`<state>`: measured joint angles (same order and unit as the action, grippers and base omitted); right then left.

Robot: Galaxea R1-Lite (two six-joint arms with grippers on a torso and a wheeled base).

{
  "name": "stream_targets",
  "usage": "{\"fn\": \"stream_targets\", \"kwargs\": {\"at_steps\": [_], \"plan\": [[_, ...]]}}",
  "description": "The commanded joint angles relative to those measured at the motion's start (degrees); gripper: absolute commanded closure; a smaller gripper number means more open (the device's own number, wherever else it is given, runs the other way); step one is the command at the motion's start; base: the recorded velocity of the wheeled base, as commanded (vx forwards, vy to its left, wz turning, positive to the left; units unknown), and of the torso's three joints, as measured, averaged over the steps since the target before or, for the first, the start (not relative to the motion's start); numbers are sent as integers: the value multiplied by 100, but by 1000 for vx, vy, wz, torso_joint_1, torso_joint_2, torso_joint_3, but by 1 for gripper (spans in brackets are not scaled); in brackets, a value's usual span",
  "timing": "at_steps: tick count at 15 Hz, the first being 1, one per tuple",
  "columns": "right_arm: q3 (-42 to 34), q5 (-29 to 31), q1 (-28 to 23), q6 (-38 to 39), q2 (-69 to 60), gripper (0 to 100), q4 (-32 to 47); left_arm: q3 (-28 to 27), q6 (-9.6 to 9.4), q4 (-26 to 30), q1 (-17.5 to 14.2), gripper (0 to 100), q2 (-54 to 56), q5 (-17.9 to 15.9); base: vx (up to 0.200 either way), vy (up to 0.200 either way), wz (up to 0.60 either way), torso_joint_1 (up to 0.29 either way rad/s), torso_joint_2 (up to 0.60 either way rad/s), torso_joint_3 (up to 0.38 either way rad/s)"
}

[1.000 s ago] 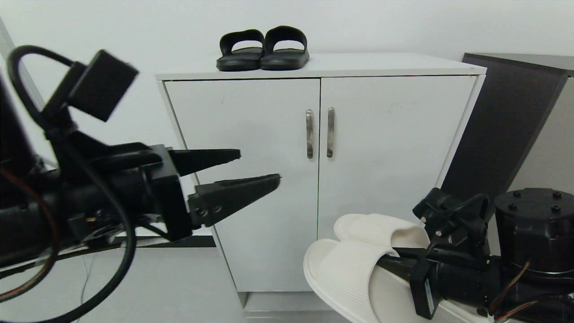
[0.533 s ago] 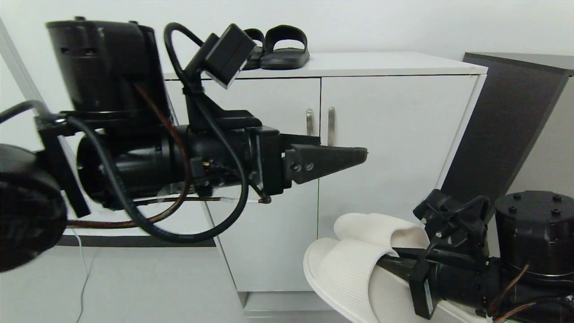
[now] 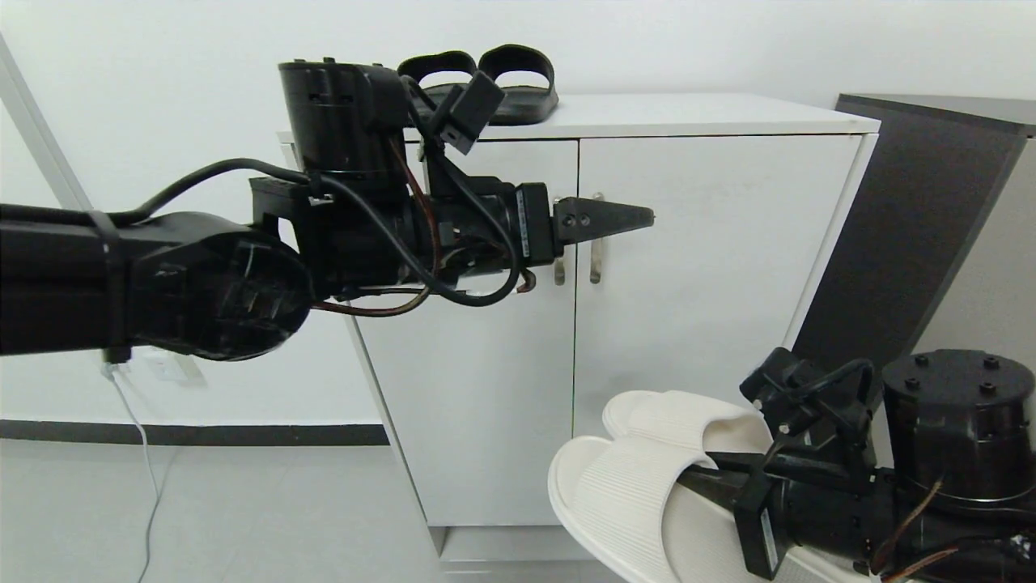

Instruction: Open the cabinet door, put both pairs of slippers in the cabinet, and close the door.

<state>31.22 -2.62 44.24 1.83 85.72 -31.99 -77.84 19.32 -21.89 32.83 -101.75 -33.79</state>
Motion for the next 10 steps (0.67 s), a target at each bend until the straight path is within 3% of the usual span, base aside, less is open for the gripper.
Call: {"fn": "stream_targets", "kwargs": {"at_steps": [1, 5, 10], "plan": [[16, -2, 6, -7, 50, 100, -9, -250, 1, 1, -5, 0, -398, 189, 0, 0, 0, 0, 0, 0], [-2, -2, 6, -7, 50, 100, -62, -838, 1, 414, -75, 0, -697, 382, 0, 0, 0, 0, 0, 0], [-11, 7, 6, -7, 50, 100, -62, -1392, 1, 449, -119, 0, -1075, 707, 0, 0, 0, 0, 0, 0]]}}
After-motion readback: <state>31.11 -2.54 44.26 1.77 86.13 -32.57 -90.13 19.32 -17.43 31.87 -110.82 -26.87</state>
